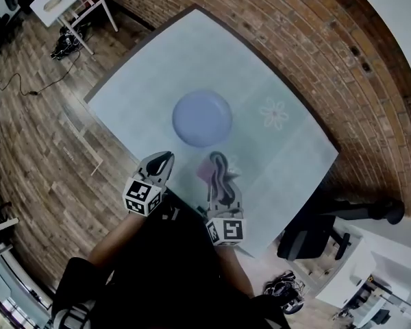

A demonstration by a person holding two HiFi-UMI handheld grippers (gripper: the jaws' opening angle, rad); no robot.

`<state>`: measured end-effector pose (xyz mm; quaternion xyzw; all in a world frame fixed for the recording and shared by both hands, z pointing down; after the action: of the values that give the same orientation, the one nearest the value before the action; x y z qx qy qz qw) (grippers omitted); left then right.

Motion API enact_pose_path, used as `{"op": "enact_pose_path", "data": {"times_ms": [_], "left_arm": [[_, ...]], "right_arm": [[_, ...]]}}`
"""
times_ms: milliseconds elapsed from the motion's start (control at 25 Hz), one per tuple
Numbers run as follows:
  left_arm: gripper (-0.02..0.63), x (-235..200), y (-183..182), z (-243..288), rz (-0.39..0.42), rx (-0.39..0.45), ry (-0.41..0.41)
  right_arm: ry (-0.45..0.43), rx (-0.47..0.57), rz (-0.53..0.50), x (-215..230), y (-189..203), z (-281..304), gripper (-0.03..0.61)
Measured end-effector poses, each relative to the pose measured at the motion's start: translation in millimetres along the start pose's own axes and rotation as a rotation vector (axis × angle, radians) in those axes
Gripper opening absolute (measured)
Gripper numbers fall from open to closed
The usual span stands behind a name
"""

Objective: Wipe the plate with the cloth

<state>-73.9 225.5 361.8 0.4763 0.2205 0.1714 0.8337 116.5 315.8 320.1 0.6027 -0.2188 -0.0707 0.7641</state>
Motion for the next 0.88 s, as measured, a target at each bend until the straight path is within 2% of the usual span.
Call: {"op": "enact_pose_path", "data": {"times_ms": [200, 440, 720, 880], "left_arm": [[0.049, -24.6, 9.5, 30.8, -0.065, -0.079, -0.076], [0.051, -55.6, 18.0, 84.0, -0.126, -0.166, -0.041], [0.051, -89.7, 48.6, 150.1, -0.188, -0.307, -0.040], [0.118, -100.0, 69.7, 187.9, -0.222, -0.387, -0.045]], "right_arm": [[0.001, -0.016, 0.002, 6.5, 1.1, 13.7, 0.060], [0.025, -0.022, -0.003, 14.7, 5.3, 48.7, 0.060], [0.060, -0.067, 0.023, 27.9, 15.0, 96.7, 0.060], [0.088, -0.095, 0.050, 43.8, 27.1, 114.7, 0.060]]}}
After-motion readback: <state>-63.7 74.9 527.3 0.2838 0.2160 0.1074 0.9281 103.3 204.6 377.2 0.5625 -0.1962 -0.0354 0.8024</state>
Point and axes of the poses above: the fingertips, and each gripper's own axes: z forward along the fingers, x to its right, y out of its underside, the point moved 7 cm from there along -z, backward along the fingers, and after that the axes turned 12 degrees about -y, right-handed, at the moved point
